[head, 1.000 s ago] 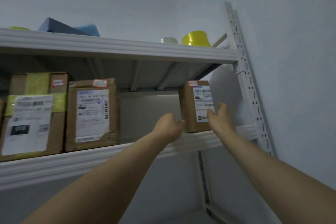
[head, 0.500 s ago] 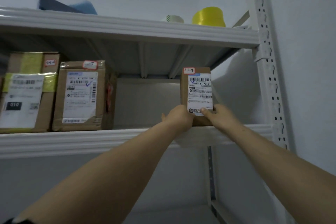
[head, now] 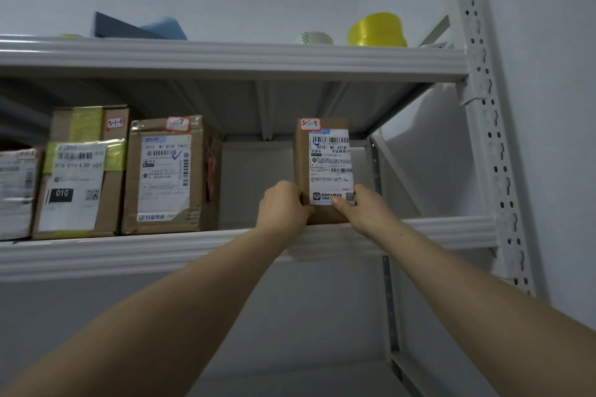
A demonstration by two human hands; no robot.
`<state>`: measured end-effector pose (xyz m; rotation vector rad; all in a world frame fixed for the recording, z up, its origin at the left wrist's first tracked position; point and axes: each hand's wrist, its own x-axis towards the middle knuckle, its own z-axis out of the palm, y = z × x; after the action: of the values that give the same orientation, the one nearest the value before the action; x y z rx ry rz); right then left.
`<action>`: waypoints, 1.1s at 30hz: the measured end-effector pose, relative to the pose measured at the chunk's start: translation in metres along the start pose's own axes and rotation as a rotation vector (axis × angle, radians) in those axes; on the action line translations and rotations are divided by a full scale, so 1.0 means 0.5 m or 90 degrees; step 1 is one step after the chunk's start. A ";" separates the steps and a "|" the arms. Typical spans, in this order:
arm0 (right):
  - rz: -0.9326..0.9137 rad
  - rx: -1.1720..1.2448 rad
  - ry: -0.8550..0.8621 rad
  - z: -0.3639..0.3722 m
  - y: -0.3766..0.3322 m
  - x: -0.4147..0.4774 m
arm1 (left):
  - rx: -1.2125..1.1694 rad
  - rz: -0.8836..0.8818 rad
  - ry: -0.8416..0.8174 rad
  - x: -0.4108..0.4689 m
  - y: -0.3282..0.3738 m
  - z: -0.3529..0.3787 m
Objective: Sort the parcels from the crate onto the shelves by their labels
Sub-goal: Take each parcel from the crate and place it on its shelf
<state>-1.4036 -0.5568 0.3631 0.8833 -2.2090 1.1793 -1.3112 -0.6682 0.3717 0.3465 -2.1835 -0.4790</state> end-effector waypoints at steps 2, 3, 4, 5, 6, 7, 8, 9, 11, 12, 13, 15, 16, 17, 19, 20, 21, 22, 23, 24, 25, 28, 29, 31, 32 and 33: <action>0.005 0.000 -0.004 0.002 0.002 0.000 | 0.006 -0.001 -0.002 0.000 -0.001 -0.001; 0.005 0.001 -0.005 0.004 0.004 0.001 | 0.006 -0.003 -0.001 -0.001 0.002 -0.002; 0.004 0.004 -0.003 0.004 0.005 -0.001 | 0.004 -0.008 0.001 -0.005 0.006 -0.003; 0.007 0.008 0.001 0.003 0.006 -0.003 | 0.009 -0.010 0.004 -0.010 0.012 -0.005; 0.011 0.013 0.012 0.002 0.007 -0.008 | 0.021 -0.001 0.015 -0.017 0.017 -0.006; 0.018 0.016 0.031 -0.001 0.008 -0.015 | 0.039 0.023 0.034 -0.024 0.022 -0.005; 0.025 0.014 0.058 -0.005 0.009 -0.026 | 0.053 0.059 0.060 -0.032 0.026 -0.003; 0.032 0.005 0.090 -0.012 0.013 -0.038 | 0.059 0.102 0.089 -0.044 0.030 -0.001; 0.049 -0.012 0.141 -0.035 0.023 -0.072 | 0.049 0.179 0.110 -0.069 0.043 0.004; 0.061 -0.020 0.156 -0.048 0.029 -0.092 | 0.041 0.209 0.101 -0.082 0.050 0.009; 0.074 -0.033 0.167 -0.063 0.036 -0.115 | 0.032 0.239 0.083 -0.096 0.057 0.016; 0.115 -0.066 0.184 -0.093 0.051 -0.172 | 0.020 0.288 0.013 -0.126 0.069 0.035; 0.138 -0.085 0.196 -0.108 0.058 -0.205 | 0.013 0.302 -0.037 -0.143 0.073 0.047; 0.166 -0.103 0.206 -0.122 0.066 -0.242 | 0.005 0.313 -0.093 -0.164 0.077 0.059; 0.238 -0.140 0.220 -0.150 0.077 -0.330 | 0.005 0.338 -0.217 -0.211 0.084 0.083; 0.280 -0.156 0.223 -0.163 0.077 -0.379 | 0.011 0.357 -0.277 -0.238 0.086 0.096; 0.323 -0.169 0.224 -0.172 0.076 -0.431 | 0.012 0.378 -0.331 -0.268 0.089 0.106; 0.369 -0.179 0.227 -0.180 0.073 -0.485 | 0.010 0.401 -0.376 -0.301 0.091 0.116; 0.415 -0.192 0.234 -0.185 0.069 -0.540 | 0.002 0.426 -0.414 -0.336 0.095 0.126; 0.462 -0.211 0.242 -0.189 0.063 -0.595 | -0.007 0.449 -0.447 -0.374 0.100 0.134; 0.505 -0.230 0.249 -0.192 0.054 -0.651 | -0.016 0.472 -0.479 -0.417 0.106 0.138; 0.623 -0.240 0.278 -0.200 0.013 -0.823 | -0.043 0.541 -0.581 -0.557 0.132 0.133; 0.658 -0.243 0.295 -0.202 -0.006 -0.882 | -0.055 0.570 -0.610 -0.607 0.144 0.127; 0.731 -0.266 0.333 -0.212 -0.048 -1.006 | -0.077 0.637 -0.661 -0.714 0.172 0.108; 0.767 -0.271 0.354 -0.219 -0.072 -1.069 | -0.087 0.674 -0.681 -0.770 0.186 0.094; 0.801 -0.267 0.378 -0.226 -0.098 -1.132 | -0.096 0.711 -0.699 -0.826 0.199 0.077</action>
<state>-0.9731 -0.3032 0.0698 -1.0721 -2.2380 1.0928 -1.1020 -0.4041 0.1098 -1.4828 -2.8218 -0.1565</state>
